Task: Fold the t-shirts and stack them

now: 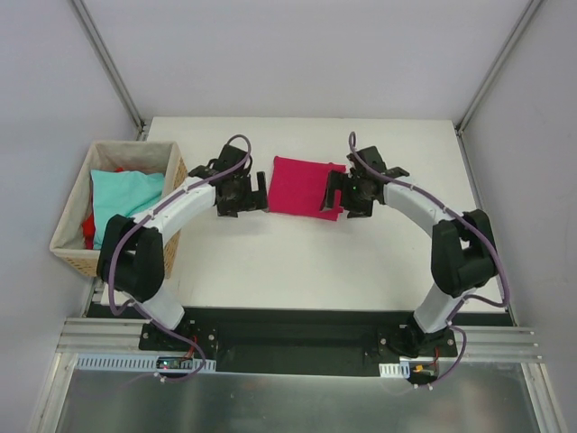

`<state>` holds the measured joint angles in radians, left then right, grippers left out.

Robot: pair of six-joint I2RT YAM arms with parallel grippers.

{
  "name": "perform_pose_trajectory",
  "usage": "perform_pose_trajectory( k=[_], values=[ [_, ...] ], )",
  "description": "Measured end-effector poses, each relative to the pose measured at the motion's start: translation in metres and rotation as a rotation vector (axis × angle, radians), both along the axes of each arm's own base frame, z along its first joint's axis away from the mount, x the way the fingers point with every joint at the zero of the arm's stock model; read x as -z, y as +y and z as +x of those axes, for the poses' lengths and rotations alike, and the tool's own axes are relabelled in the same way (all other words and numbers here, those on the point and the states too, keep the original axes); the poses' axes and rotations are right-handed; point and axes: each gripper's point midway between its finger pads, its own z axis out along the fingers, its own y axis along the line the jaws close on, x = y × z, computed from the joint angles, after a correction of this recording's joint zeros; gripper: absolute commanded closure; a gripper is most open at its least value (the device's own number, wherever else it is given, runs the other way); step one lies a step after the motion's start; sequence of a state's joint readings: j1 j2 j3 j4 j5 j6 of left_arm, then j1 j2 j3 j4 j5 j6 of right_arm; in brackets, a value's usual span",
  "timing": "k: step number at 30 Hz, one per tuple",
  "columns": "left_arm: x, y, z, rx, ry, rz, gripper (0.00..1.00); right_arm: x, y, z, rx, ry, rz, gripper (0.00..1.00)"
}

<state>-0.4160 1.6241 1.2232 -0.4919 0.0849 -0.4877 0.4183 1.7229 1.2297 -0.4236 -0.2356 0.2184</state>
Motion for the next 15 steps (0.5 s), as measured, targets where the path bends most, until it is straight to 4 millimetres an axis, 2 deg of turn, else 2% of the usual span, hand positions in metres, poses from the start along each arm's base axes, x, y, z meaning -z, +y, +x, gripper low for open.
perform_pose_trajectory(
  k=[3, 11, 15],
  values=[
    [0.002, 0.005, -0.006, -0.004, 0.005, 0.005, 0.01, -0.012, -0.010, -0.001, 0.007, -0.031, -0.024, 0.00],
    [-0.042, 0.010, 0.002, -0.026, -0.122, -0.062, 0.01, -0.069, -0.013, 0.001, 0.019, -0.161, -0.017, 0.00],
    [-0.056, 0.019, 0.004, -0.051, -0.143, -0.110, 0.01, -0.091, -0.013, 0.005, 0.036, -0.208, -0.008, 0.00]
  ],
)
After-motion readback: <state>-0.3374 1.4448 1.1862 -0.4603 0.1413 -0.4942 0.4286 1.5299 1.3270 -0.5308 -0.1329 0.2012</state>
